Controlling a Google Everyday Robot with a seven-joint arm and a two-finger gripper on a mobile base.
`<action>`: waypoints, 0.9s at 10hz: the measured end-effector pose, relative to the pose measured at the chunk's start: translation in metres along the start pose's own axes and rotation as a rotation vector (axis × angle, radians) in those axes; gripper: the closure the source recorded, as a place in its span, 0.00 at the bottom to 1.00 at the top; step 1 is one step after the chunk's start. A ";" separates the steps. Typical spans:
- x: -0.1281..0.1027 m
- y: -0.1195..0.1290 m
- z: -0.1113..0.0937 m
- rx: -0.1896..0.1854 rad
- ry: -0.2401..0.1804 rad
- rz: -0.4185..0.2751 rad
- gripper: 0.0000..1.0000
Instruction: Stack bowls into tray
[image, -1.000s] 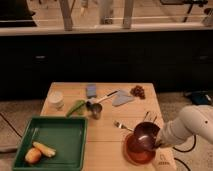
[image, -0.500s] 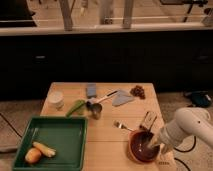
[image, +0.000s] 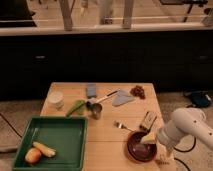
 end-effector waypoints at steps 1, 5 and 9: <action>0.001 0.000 0.003 0.003 -0.006 -0.002 0.20; 0.006 0.000 0.014 0.028 -0.031 -0.012 0.20; 0.014 0.001 0.027 0.049 -0.058 -0.013 0.49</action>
